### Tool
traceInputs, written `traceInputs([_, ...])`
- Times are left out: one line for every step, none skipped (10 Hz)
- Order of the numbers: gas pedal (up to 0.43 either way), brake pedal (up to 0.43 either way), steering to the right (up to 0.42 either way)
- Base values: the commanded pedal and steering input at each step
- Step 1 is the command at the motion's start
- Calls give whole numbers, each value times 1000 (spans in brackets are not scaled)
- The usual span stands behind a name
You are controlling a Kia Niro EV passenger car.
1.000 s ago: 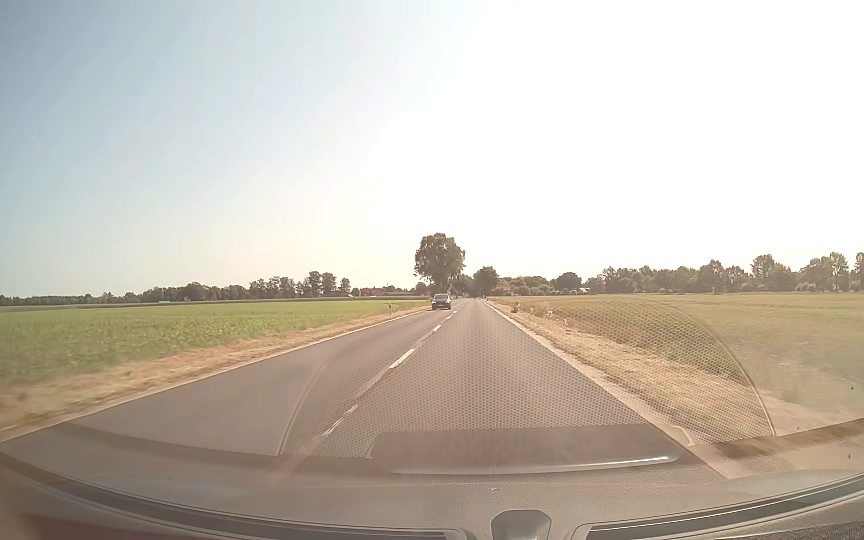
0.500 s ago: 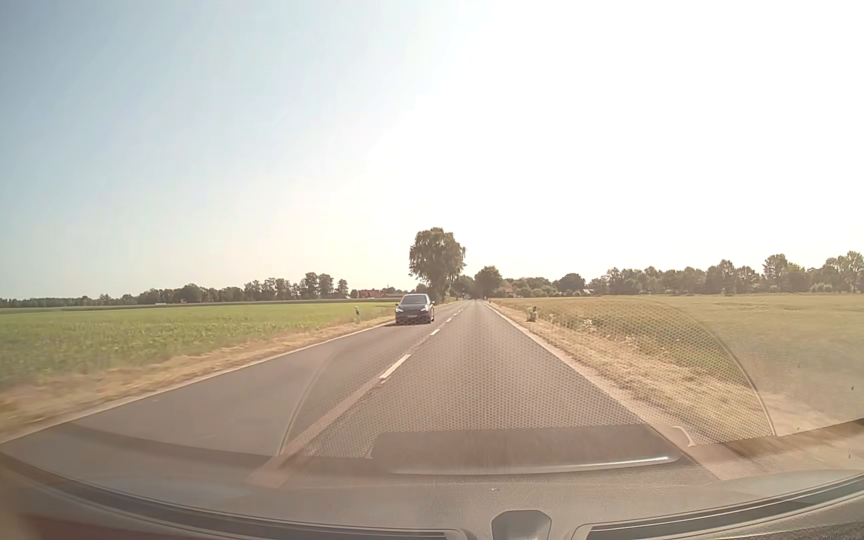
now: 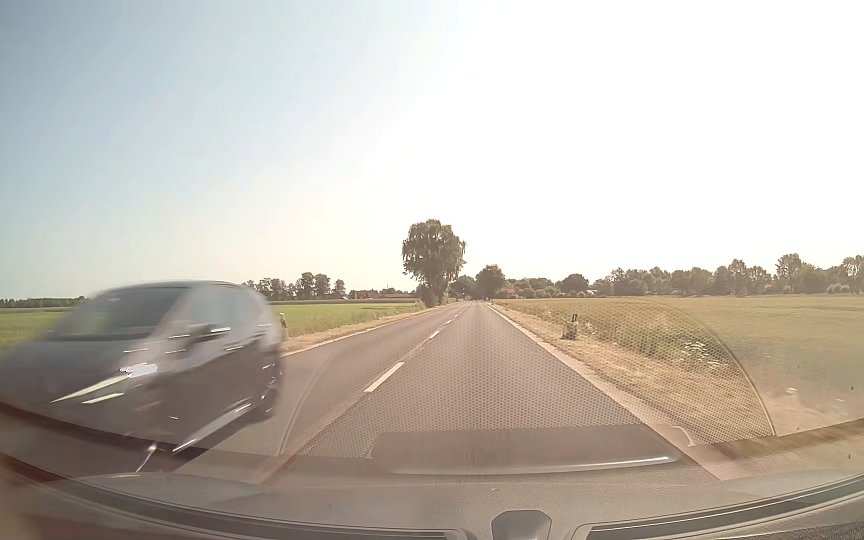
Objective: Follow the waypoints while adhering to traffic rules and regulations
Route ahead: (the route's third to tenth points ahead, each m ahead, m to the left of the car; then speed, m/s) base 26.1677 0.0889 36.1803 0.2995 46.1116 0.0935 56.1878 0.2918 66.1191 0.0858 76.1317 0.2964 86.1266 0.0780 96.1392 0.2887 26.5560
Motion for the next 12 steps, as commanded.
traceInputs([350,6,4])
traceInputs([331,6,4])
traceInputs([331,6,4])
traceInputs([331,6,4])
traceInputs([331,6,4])
traceInputs([331,6,5])
traceInputs([331,6,6])
traceInputs([339,6,6])
traceInputs([339,6,5])
traceInputs([339,6,5])
traceInputs([339,6,5])
traceInputs([339,6,5])
